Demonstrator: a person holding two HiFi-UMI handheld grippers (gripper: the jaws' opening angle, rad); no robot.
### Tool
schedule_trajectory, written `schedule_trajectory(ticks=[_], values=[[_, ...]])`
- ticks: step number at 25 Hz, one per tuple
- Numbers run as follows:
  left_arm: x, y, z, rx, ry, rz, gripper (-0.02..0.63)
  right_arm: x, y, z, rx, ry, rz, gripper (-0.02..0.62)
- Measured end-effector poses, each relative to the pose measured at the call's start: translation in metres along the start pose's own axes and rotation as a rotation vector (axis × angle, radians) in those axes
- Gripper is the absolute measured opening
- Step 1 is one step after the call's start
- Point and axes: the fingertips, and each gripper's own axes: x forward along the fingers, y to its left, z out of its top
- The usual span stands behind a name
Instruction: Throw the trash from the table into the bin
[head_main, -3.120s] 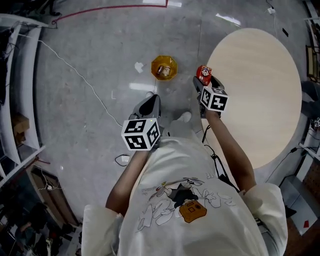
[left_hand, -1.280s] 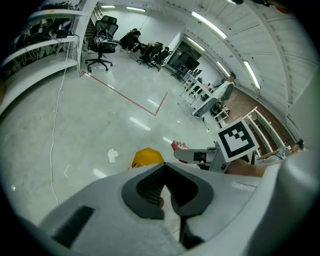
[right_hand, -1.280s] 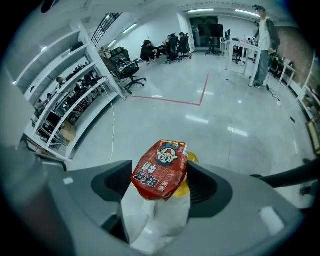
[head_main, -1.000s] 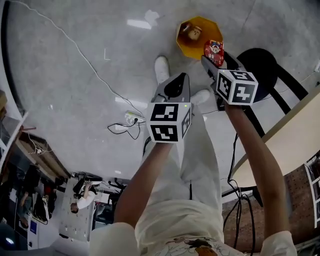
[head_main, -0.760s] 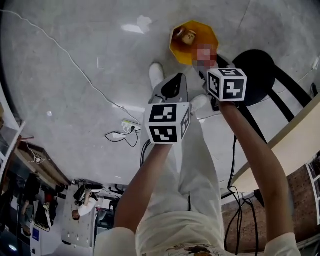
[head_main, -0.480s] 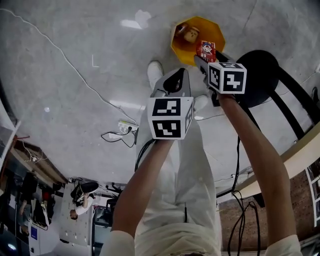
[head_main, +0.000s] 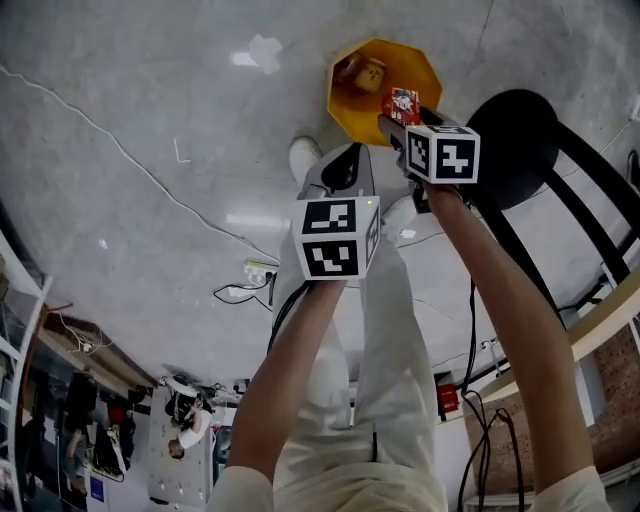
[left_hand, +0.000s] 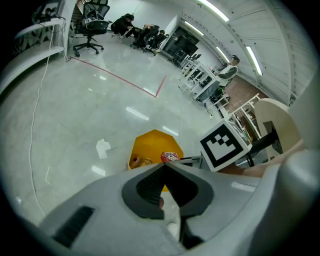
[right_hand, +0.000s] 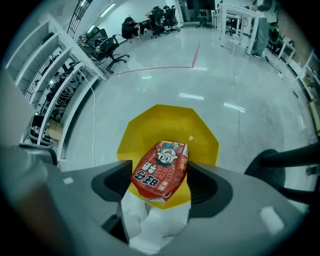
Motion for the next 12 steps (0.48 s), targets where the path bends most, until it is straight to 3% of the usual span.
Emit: schedule_trajectory(ticks=[9,12], values=[[0.024,0.007,0.016,0.054,0.009,0.002,0.003,0.016,-0.010,0.011,0.045,-0.001,-0.009,0.360],[0.024,0.003,0.016,0.069,0.013,0.001,0.003,0.013,-0.009,0.012,0.089,-0.022,0.016,0.392]])
